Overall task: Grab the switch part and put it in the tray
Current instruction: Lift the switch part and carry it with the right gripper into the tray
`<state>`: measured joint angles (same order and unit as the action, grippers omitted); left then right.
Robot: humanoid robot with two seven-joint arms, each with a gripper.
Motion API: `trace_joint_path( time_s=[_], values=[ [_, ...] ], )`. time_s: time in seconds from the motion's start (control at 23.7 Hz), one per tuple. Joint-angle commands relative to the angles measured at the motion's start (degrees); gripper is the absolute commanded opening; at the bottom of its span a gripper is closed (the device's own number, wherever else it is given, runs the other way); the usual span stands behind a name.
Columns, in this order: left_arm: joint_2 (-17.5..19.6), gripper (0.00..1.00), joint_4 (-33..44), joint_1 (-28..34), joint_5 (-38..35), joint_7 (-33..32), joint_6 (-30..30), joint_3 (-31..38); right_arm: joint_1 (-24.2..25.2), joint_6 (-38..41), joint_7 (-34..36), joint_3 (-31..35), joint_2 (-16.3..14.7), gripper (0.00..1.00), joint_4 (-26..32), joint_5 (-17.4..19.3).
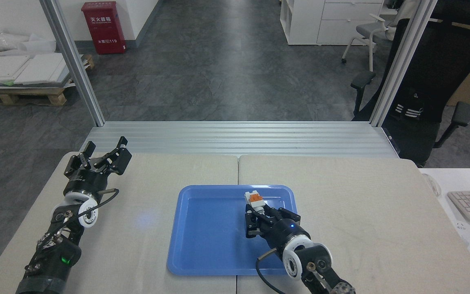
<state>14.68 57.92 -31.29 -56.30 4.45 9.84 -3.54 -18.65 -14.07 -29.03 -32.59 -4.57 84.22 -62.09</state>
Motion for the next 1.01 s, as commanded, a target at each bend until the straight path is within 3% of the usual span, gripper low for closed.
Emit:
trace_joint_path(
  time_s=[0.0,0.25,0.38,0.46,0.59,0.76,0.85,0.97],
  values=[
    [0.0,1.00,0.0,0.0,0.0,0.0,0.0,-0.1,-1.8,-9.5,-4.0,-7.3,4.2,0.23,-3.9,-1.8],
    [0.0,1.00,0.0,0.0,0.0,0.0,0.0,-0.1,-3.1,-10.8,-4.5,-8.9,4.3,0.26,-7.8,-4.1],
    [0.0,1.00,0.0,0.0,0.0,0.0,0.0,-0.1,-3.1,-10.8,-4.4,-8.5,4.3,0.36,-8.2,-4.2],
    [0.0,1.00,0.0,0.0,0.0,0.0,0.0,-0.1,-3.0,-10.8,-4.4,-8.3,4.3,0.56,-8.2,-4.1],
    [0.0,1.00,0.0,0.0,0.0,0.0,0.0,-0.1,-3.1,-10.8,-4.2,-8.0,4.7,0.96,-8.2,-3.7],
    [0.0,1.00,0.0,0.0,0.0,0.0,0.0,-0.1,-3.9,-10.4,-3.1,-4.9,5.9,0.99,-8.2,-3.0],
    [0.0,1.00,0.0,0.0,0.0,0.0,0.0,-0.1,-6.4,-9.5,0.4,2.6,8.7,0.99,-8.2,-2.9],
    [0.0,1.00,0.0,0.0,0.0,0.0,0.0,-0.1,-11.8,-1.2,7.1,10.5,7.6,0.99,-8.5,-2.9]
  ],
)
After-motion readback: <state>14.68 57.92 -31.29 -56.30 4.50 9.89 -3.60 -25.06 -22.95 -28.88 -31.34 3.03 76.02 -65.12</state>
